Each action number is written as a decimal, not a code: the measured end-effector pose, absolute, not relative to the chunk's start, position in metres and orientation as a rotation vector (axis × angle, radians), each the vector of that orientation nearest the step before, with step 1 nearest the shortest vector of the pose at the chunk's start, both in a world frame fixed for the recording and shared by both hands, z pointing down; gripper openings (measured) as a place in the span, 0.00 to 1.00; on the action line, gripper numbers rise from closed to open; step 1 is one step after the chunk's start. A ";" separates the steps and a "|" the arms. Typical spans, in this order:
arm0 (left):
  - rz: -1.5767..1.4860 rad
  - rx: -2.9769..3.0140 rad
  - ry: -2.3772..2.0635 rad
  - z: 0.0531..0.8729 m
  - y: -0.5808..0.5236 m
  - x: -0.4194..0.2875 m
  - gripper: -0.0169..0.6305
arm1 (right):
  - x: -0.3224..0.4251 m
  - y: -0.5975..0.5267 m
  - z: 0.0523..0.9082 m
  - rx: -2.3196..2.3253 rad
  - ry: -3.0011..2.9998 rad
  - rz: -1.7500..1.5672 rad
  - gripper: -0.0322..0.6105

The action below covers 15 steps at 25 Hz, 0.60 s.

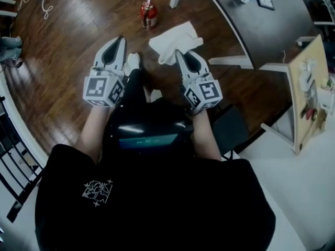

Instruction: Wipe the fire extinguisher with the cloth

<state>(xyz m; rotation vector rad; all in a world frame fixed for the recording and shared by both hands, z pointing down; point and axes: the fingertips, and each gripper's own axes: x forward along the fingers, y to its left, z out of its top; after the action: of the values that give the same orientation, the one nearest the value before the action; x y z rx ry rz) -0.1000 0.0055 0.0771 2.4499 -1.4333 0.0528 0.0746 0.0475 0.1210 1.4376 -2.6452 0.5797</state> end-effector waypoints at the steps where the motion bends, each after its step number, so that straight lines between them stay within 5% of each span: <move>1: 0.048 2.456 -1.437 0.069 0.012 -0.099 0.03 | 0.074 0.053 0.110 1.448 -2.653 0.578 0.15; 15: -0.013 2.536 -1.373 0.004 0.069 -0.114 0.03 | 0.018 0.093 0.021 1.475 -2.750 0.469 0.15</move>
<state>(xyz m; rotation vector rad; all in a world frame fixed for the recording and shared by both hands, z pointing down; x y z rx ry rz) -0.1137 0.0692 0.0044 2.5365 -1.3732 -0.0132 0.0178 0.0935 0.0208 1.4753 -2.7498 0.4693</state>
